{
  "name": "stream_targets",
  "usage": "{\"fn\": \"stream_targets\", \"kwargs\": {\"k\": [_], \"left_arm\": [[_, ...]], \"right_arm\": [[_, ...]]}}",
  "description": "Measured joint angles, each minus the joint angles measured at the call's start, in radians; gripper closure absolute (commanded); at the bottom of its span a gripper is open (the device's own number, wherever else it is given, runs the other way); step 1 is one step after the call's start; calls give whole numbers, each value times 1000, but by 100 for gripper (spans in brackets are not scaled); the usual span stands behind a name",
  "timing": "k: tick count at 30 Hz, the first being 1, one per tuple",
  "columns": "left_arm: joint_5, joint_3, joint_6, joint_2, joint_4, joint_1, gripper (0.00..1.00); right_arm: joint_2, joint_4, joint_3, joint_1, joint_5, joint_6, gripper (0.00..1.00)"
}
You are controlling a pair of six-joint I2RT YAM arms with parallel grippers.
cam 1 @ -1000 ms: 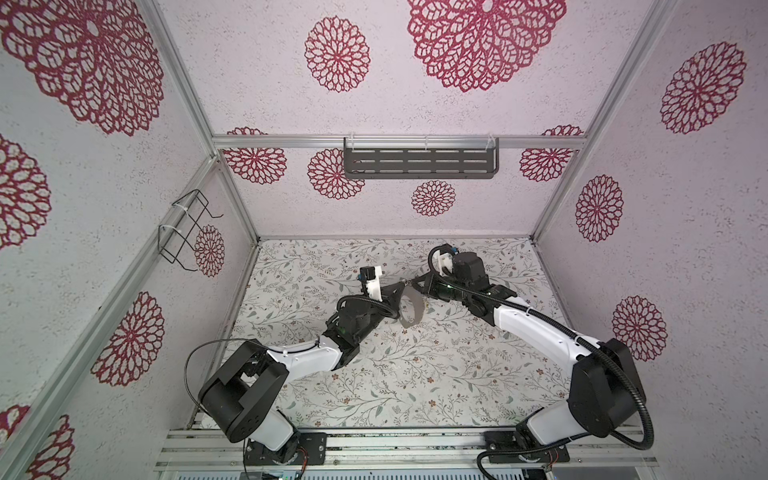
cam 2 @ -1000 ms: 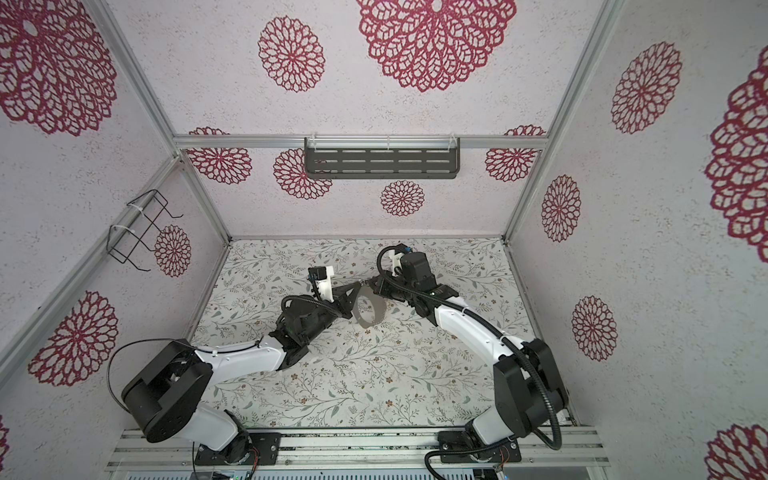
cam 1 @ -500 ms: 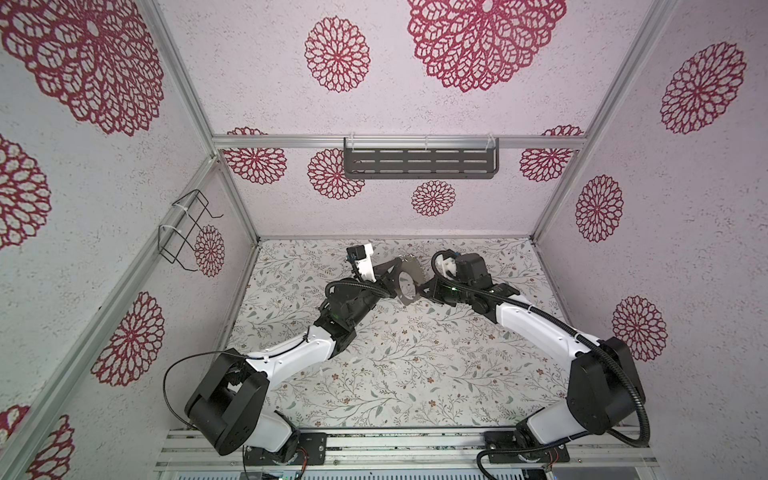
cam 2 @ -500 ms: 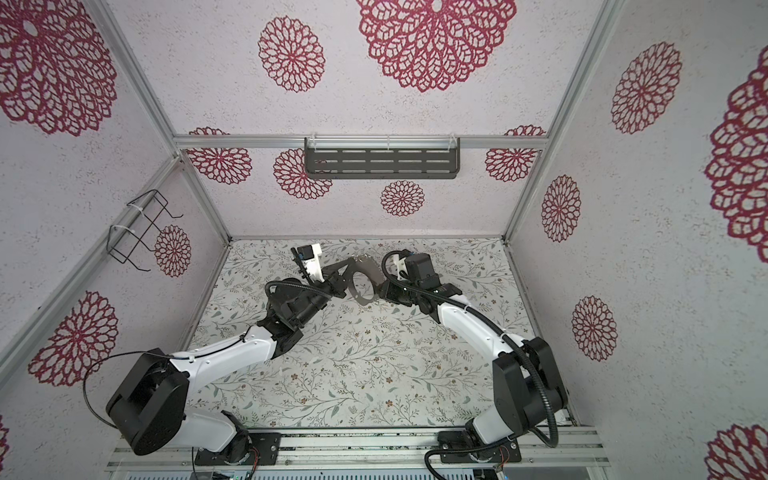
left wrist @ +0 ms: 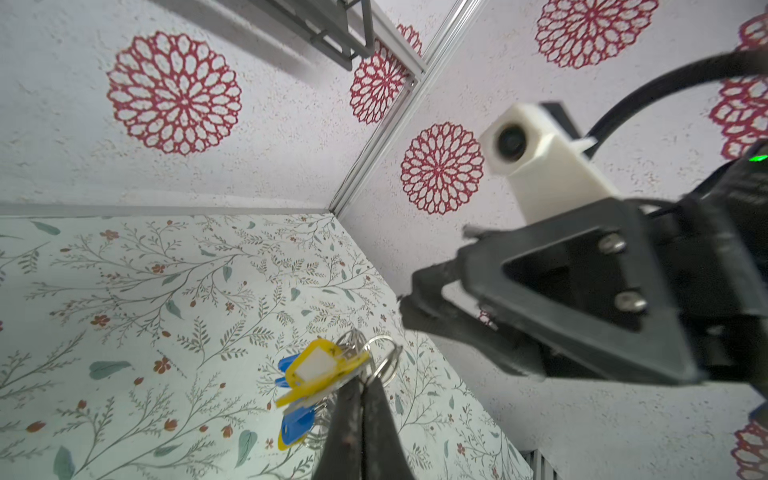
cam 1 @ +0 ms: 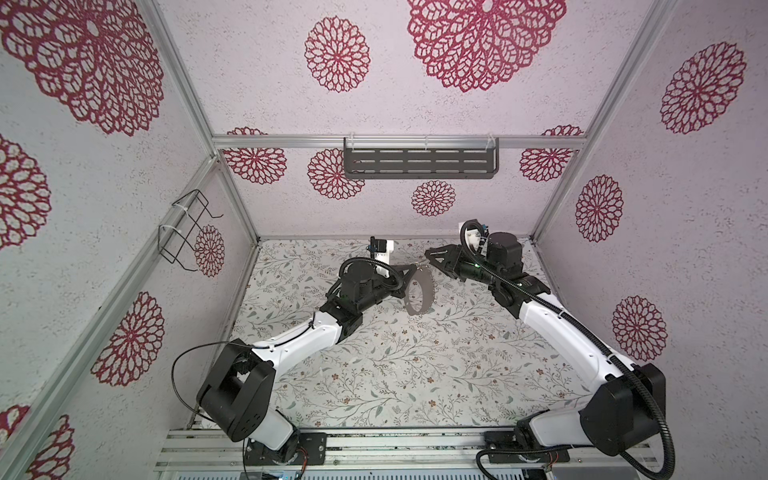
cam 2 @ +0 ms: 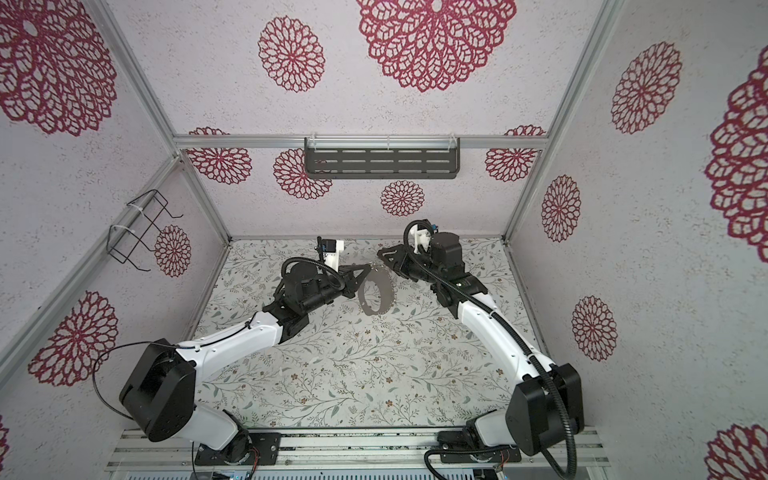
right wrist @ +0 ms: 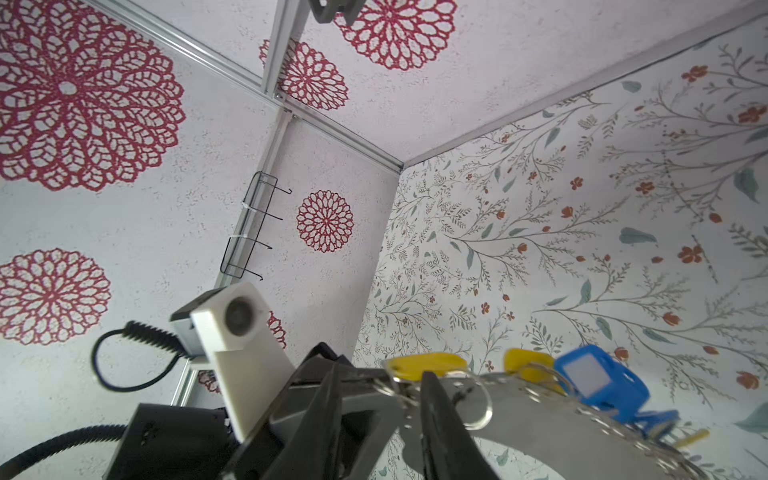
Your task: Remove the keys from the keyring
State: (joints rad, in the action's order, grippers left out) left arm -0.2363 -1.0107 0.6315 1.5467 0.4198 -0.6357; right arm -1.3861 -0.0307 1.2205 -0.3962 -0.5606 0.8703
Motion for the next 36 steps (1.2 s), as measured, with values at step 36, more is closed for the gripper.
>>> {"fn": "stream_targets", "kwargs": {"k": [36], "left_arm": [[-88,80,-1406,-42,-254,-32,100]], "right_arm": [[-122,327,-8,-45,-120,-166,47]]}}
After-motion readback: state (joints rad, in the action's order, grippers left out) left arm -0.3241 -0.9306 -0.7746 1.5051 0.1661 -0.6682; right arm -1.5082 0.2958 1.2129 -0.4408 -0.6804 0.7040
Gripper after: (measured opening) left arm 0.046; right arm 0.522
